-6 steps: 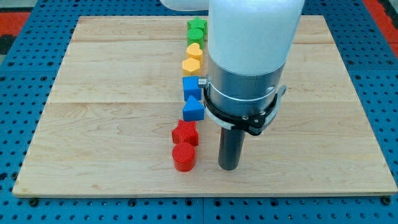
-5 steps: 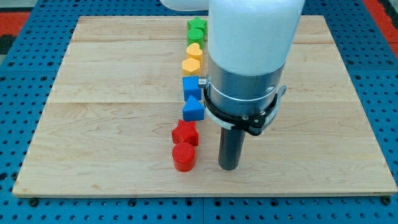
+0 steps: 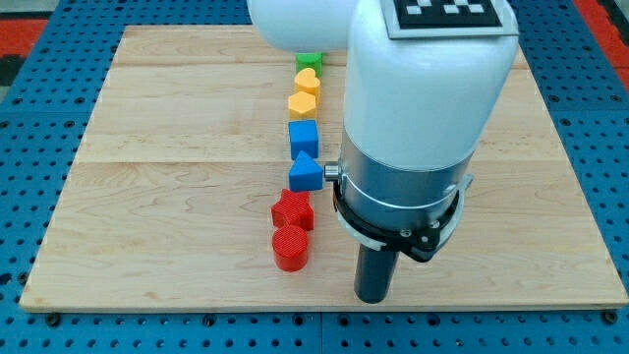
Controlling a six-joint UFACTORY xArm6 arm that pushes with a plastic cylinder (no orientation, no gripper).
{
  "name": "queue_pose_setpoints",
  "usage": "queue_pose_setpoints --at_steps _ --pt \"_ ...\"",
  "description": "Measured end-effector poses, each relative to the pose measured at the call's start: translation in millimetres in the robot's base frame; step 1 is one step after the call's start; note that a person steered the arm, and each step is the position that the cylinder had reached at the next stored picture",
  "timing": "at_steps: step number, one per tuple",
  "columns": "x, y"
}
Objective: Move your arm towards the bottom left
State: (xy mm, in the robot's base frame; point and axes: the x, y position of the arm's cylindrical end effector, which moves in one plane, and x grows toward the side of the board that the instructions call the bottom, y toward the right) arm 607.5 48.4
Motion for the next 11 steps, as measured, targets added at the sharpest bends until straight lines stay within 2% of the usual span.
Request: queue_pose_setpoints --at_steps 2,8,10,11 --pt "-11 -37" --pt "-13 -30" --pt "-13 -48" --pt "3 -45"
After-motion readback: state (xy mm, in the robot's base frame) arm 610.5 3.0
